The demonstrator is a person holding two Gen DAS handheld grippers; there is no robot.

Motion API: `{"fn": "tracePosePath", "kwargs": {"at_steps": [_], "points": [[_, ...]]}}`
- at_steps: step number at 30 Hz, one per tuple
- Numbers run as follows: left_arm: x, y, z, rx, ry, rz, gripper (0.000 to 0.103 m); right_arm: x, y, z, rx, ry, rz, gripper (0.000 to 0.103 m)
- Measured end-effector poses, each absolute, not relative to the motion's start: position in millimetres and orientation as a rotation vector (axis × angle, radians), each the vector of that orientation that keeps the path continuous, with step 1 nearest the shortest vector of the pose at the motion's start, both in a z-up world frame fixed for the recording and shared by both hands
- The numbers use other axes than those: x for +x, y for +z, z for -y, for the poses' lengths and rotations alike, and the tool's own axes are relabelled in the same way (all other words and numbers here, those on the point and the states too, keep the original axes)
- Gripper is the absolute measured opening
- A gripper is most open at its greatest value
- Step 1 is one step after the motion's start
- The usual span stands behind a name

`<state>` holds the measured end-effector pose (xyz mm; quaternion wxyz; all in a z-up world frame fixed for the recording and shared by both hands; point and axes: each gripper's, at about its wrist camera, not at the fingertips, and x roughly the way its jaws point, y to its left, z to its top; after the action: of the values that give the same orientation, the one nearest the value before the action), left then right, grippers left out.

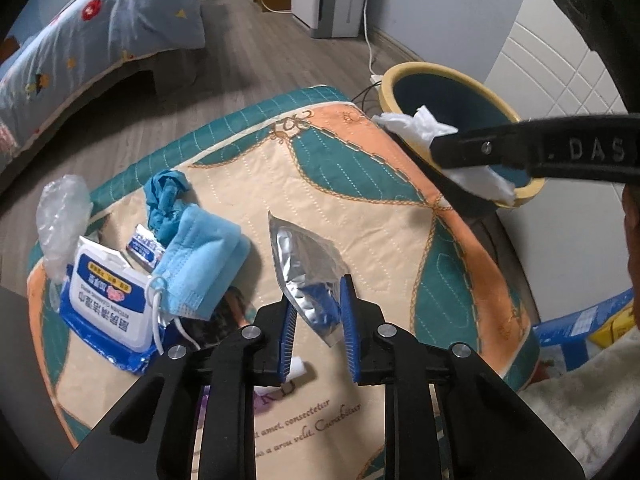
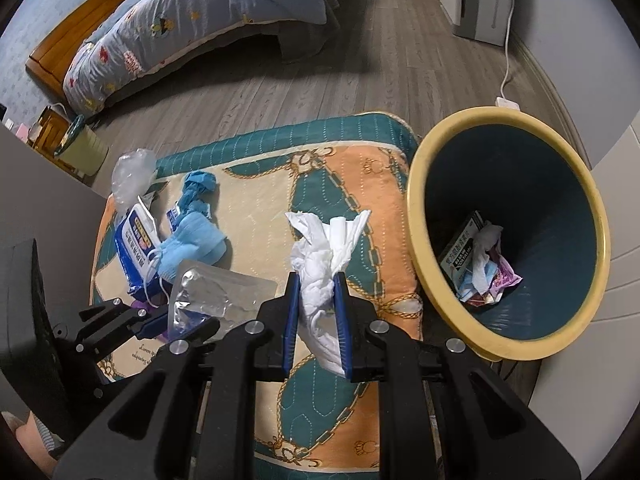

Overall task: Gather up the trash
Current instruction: 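Lower the left tool and grasp the silver blister pack, then carry the blister pack over the bin and open left tool while right tool holds tissue above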

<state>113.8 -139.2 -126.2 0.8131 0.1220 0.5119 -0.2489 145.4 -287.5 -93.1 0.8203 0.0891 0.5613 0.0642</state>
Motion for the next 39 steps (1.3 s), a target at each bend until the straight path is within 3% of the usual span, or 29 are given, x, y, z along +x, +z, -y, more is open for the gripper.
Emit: {"fn": "tracePosePath", "kwargs": {"at_steps": [10, 21, 28, 39], "points": [[115.9, -113.9, 140.1, 0.291, -0.518, -1.05, 0.011, 145.9, -92.9, 288.3, 0.195, 0.14, -1.191, 0.017], [119.9, -69.6, 133.9, 0.285, -0.494, -0.923, 0.011, 148.4, -57.4, 308.2, 0.218, 0.134, -1.104, 0.017], [115.1, -55.6, 146.6, 0.291, -0.529, -0.88, 0.011, 149.6, -22.5, 378.2, 0.248, 0.052, -1.01, 0.017], [97.1, -42.0, 200.1, 0.321, -0.641, -0.82, 0.011, 145.8, -69.1, 488.2, 0.424, -0.143, -1.062, 0.017]]}}
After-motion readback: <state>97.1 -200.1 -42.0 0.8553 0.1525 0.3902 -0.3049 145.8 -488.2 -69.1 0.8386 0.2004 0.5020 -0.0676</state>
